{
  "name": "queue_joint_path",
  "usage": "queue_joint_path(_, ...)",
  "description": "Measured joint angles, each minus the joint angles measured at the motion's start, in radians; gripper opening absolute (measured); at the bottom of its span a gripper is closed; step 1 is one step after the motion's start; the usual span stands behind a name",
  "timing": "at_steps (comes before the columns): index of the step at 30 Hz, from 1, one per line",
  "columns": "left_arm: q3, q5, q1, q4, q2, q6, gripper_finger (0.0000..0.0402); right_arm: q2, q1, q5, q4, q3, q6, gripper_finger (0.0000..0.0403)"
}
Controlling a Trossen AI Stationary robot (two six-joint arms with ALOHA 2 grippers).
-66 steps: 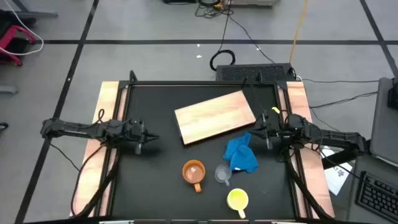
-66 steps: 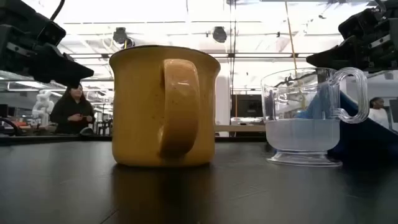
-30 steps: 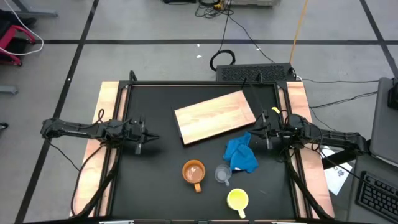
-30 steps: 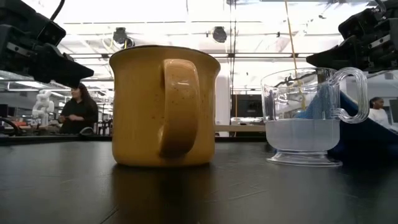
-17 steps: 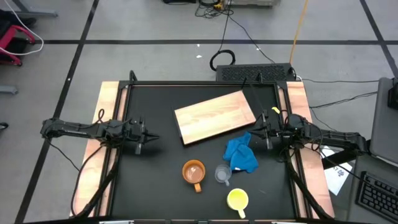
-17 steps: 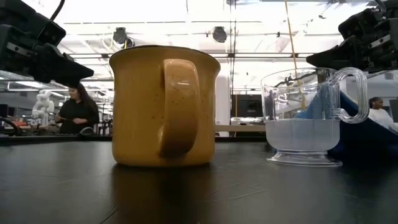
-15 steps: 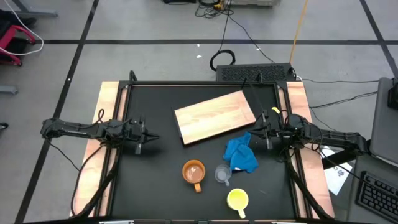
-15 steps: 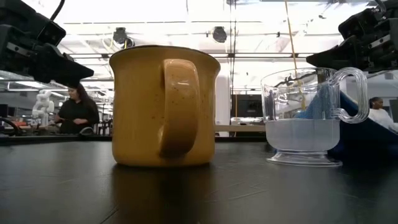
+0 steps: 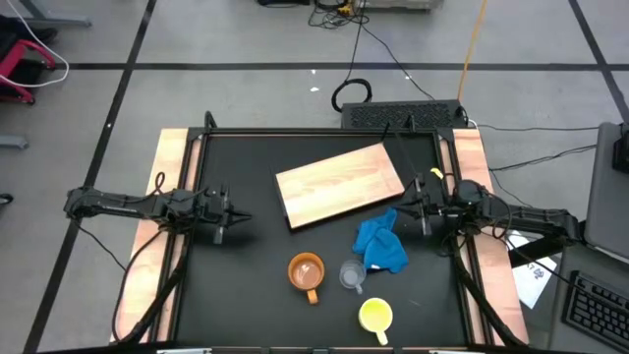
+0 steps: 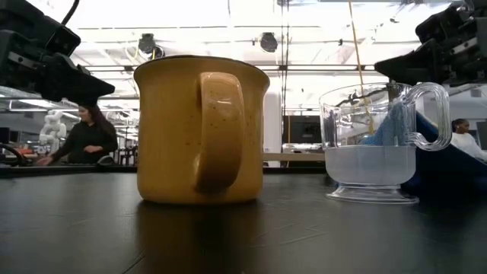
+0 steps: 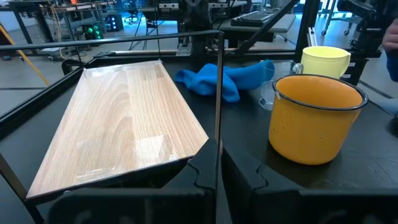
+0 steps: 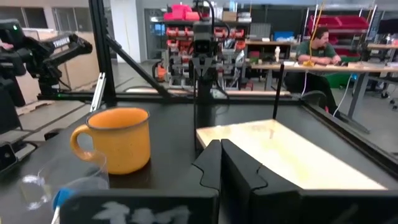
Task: Stack small to large cups/mugs on shelf
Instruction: Put the transparent mug on the shelf
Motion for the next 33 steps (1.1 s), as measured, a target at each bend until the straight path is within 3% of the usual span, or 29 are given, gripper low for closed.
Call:
queue_joint_path(16,0.0,0.0,0.0,0.0,0.0,0.0,0.0024,0.001,0.0,0.001,0.009,0.0,-0.068,0.0)
queue_joint_path(23,0.0,0.0,0.0,0.002,0.0,0.0,0.0024,0.001,0.0,0.002,0.117,0.005,-0.062,0.0)
queue_joint_path(28,0.0,0.0,0.0,0.002,0.0,0.0,0.0024,0.045,0.0,0.003,0.032,0.113,-0.106,0.0)
queue_joint_path(33,0.0,0.0,0.0,0.003,0.0,0.0,0.0024,0.21,0.0,0.003,-0.078,0.303,-0.126,0.0)
